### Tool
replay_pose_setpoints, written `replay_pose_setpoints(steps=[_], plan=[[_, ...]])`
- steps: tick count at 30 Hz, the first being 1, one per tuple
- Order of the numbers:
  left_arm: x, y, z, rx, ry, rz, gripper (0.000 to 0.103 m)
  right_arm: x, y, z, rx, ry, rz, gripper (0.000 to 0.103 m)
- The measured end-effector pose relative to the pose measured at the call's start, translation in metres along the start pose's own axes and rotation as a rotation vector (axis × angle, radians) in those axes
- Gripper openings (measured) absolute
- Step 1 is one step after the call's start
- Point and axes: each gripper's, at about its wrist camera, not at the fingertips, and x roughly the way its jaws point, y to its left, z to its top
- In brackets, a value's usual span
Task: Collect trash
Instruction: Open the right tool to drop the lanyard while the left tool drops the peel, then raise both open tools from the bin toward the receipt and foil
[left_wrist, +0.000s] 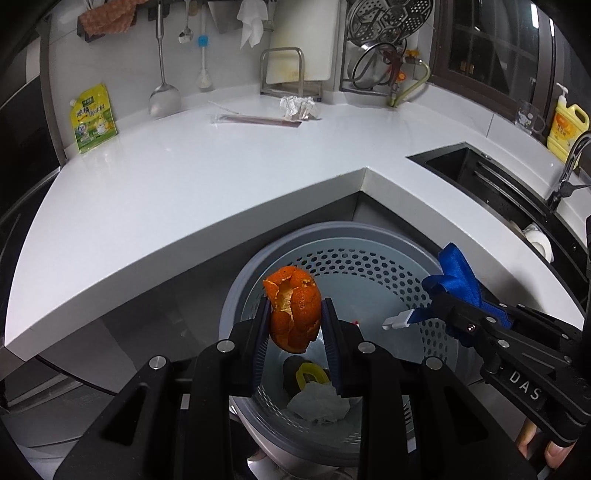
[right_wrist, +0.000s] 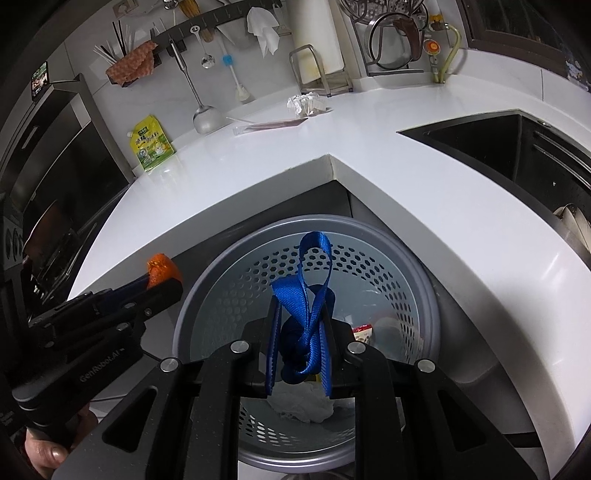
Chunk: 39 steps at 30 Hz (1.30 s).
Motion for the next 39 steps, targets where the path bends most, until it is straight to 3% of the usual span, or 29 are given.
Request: replay_pose_setpoints(steps=[12, 14, 15, 18, 19, 23, 39], plan=[[0.004, 0.006, -0.002, -0.019, 0.02, -0.004, 0.031, 0.007, 0.0, -0.003, -0.002, 0.028, 0.001, 0.021], [0.004, 0.007, -0.002, -0.025, 0.022, -0.008, 0.035, 0.006, -0.001, -0.003, 0.004, 0.023, -0.006, 0.029], [0.004, 0.008, -0.002, -0.025, 0.021, -0.006, 0.041, 0.006, -0.002, -0.003, 0.009, 0.022, -0.006, 0.03], [0.001, 0.009, -0.002, -0.036, 0.008, 0.004, 0.065, 0.003, -0.003, -0.002, 0.015, 0.011, -0.01, 0.05], [0.0, 0.01, -0.002, -0.039, 0.002, 0.005, 0.065, 0.002, -0.004, -0.002, 0.018, 0.004, -0.012, 0.052], [-0.001, 0.012, -0.001, -0.04, 0.005, 0.01, 0.067, 0.003, -0.006, -0.002, 0.027, 0.008, -0.015, 0.052], [-0.005, 0.028, 0.001, -0.072, -0.029, 0.05, 0.094, 0.011, -0.01, -0.003, 0.042, 0.02, -0.005, 0.058]])
